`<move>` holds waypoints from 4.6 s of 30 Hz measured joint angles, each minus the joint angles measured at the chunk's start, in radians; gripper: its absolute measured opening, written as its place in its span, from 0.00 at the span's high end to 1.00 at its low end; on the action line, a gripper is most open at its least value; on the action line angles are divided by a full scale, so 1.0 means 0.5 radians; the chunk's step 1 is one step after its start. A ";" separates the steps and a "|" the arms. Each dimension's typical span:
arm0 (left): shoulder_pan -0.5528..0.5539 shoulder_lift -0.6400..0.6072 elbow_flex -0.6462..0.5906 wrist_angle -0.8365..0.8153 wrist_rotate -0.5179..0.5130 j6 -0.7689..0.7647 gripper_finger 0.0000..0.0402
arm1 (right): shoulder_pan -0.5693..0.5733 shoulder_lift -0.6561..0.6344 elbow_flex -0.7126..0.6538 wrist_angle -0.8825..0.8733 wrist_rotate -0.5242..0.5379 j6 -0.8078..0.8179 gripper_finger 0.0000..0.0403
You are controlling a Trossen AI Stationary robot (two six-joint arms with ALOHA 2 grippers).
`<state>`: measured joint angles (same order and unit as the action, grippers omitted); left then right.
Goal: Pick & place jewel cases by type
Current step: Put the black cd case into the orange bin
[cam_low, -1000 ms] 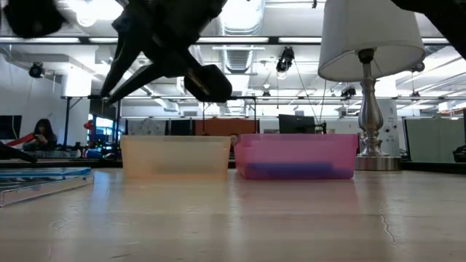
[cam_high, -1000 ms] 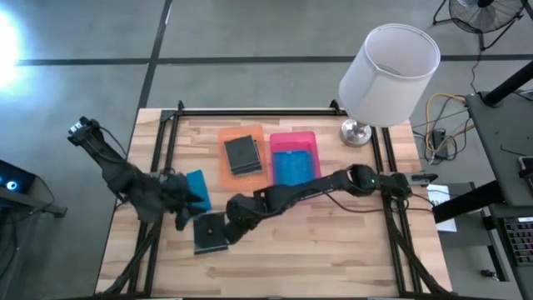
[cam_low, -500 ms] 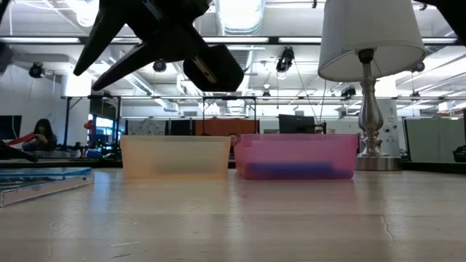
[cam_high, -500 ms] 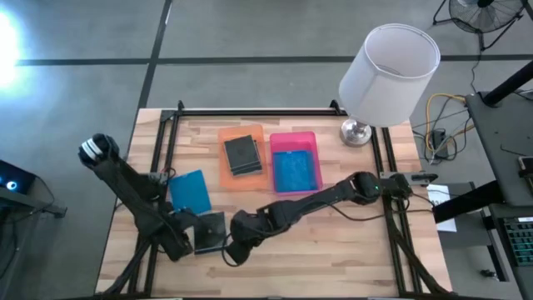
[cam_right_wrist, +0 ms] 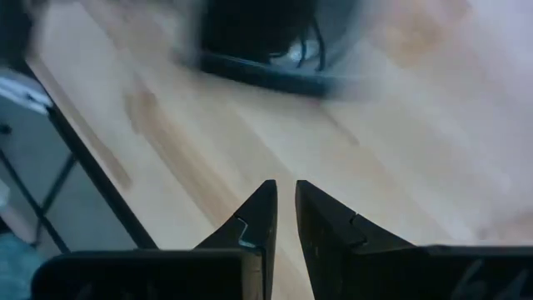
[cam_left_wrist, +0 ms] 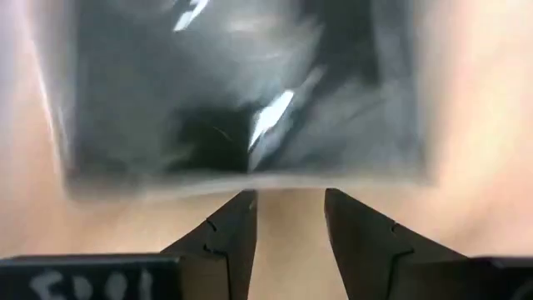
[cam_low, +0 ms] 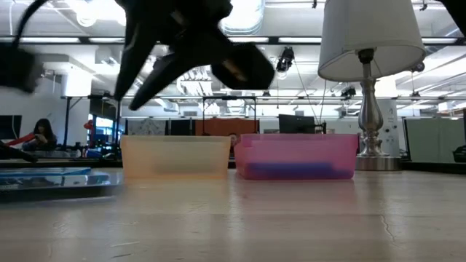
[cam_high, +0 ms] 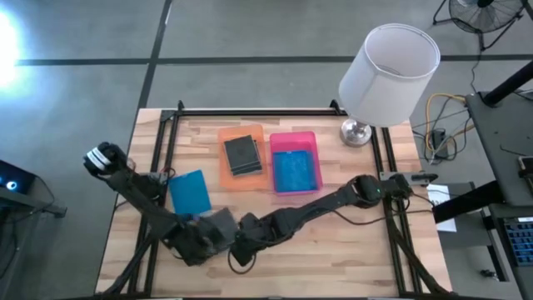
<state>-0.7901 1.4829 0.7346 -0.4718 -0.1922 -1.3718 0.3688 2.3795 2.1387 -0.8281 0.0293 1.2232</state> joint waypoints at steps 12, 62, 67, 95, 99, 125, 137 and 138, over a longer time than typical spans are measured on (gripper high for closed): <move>0.114 -0.305 0.087 -0.089 -0.455 0.166 0.69 | 0.174 -0.135 -0.018 -0.592 0.345 0.374 0.89; 1.288 0.442 0.882 0.247 0.246 1.344 0.69 | 0.444 -1.221 -2.339 0.624 0.900 2.057 0.51; 1.139 0.323 0.768 0.209 0.057 1.161 0.69 | 0.322 -1.221 -2.386 0.684 1.005 1.789 0.53; 0.741 0.001 0.017 0.812 0.078 0.223 0.69 | 0.272 -1.050 -1.952 1.029 0.419 1.129 0.54; 0.788 0.024 -0.088 0.987 0.107 0.183 0.69 | 0.485 -1.007 -1.944 1.021 0.655 1.748 0.53; 0.941 0.547 -0.059 1.719 0.784 0.081 0.69 | 0.523 -0.583 -1.753 1.192 0.629 2.105 0.48; 0.949 0.406 -0.053 2.363 0.966 0.009 0.69 | 0.551 -0.597 -1.823 1.165 0.584 2.035 0.49; 0.950 0.406 -0.029 2.365 0.961 0.006 0.69 | 0.551 -0.597 -1.823 1.165 0.580 2.037 0.49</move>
<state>-0.3150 1.6859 0.7201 0.7108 0.2882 -1.3690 0.6445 2.0808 1.2274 -0.2457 0.3191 2.2415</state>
